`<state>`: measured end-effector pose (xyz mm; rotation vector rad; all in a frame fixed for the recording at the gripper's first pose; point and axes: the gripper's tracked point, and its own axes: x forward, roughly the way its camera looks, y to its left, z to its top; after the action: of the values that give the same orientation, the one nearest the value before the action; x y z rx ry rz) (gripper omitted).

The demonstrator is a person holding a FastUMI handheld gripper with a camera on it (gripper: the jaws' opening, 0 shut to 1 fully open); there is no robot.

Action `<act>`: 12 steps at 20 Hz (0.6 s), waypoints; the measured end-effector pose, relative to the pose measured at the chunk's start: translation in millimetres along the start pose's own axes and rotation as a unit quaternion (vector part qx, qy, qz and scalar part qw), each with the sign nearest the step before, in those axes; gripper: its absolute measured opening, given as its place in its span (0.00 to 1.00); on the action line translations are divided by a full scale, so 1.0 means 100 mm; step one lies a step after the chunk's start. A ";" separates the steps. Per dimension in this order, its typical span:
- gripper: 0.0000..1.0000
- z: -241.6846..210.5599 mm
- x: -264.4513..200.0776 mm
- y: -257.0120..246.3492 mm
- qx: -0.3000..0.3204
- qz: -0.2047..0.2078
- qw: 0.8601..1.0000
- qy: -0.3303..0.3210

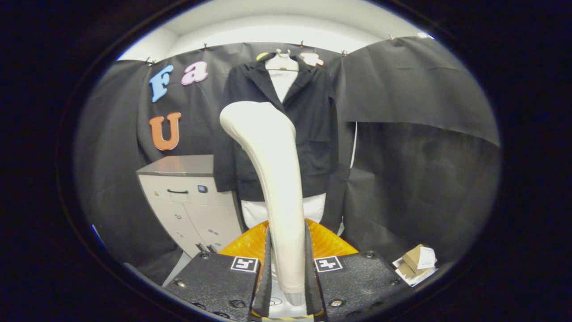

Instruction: Iron the clothes twice with a garment steamer, once on the left side and once on the right side.

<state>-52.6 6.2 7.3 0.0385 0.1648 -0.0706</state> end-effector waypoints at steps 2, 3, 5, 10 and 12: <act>0.33 -0.01 -0.26 0.24 0.000 0.012 1.000 -0.007; 0.33 -0.02 -0.38 0.34 -0.001 0.017 1.000 -0.010; 0.33 -0.06 -0.57 0.50 -0.007 0.025 1.000 -0.013; 0.33 -0.19 -0.81 0.79 -0.019 0.038 0.999 -0.009; 0.33 -0.22 -0.86 0.84 -0.023 0.038 0.999 -0.007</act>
<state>-134.2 97.0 2.4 -0.0009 0.1517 0.0087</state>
